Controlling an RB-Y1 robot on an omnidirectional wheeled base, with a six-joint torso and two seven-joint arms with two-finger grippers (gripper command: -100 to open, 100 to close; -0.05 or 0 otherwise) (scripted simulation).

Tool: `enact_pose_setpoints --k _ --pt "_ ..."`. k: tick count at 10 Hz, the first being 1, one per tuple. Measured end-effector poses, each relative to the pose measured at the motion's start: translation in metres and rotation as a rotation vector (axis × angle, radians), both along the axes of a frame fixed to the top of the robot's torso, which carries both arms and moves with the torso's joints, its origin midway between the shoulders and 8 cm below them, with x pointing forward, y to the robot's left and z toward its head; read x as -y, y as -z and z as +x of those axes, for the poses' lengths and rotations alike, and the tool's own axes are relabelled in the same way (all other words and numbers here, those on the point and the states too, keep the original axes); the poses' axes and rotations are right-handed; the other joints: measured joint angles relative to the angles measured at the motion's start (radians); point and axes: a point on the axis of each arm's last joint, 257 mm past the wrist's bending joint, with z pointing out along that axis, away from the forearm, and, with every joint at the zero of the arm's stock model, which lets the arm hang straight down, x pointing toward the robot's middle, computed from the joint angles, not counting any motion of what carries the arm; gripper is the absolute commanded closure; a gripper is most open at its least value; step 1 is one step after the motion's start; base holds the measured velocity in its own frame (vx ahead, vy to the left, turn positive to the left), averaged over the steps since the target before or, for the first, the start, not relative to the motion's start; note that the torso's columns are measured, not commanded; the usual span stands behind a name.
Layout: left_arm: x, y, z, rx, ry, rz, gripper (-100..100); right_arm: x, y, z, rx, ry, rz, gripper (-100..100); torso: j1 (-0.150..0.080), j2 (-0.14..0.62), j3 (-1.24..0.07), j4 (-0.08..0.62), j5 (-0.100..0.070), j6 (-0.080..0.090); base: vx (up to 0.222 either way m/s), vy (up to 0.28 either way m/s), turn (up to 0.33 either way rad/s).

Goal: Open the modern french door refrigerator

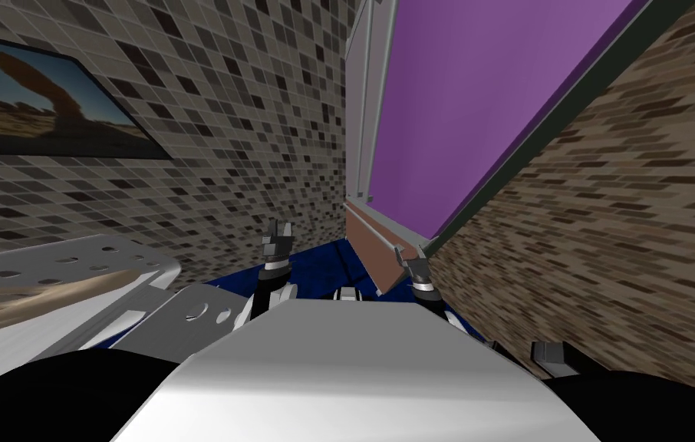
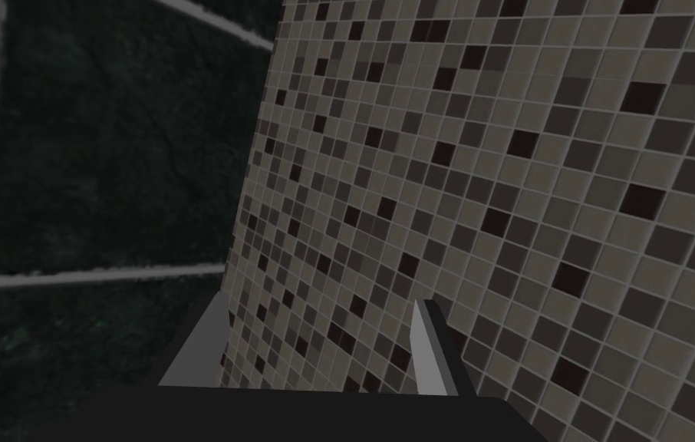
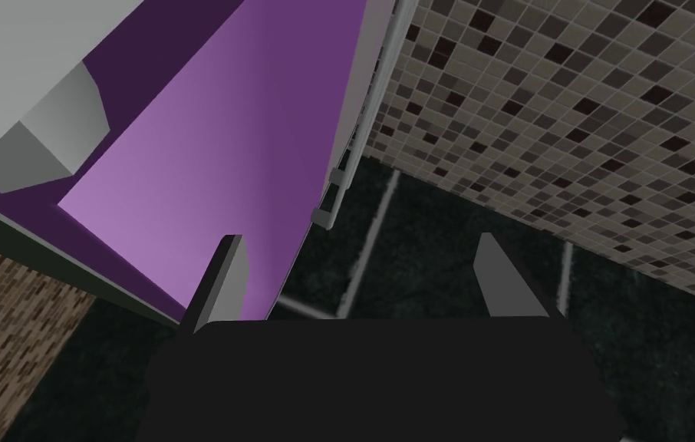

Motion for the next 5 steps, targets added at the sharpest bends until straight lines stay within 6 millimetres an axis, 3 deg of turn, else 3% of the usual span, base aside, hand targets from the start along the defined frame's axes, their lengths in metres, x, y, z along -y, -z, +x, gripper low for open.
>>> enact_pose_setpoints --k 5 --pt "0.000 0.000 0.000 0.000 0.000 0.000 0 0.002 0.016 -0.003 0.002 0.070 -0.125 -100 0.000 0.000 0.000 0.000 0.000 0.000 0.020 -0.011 0.056"
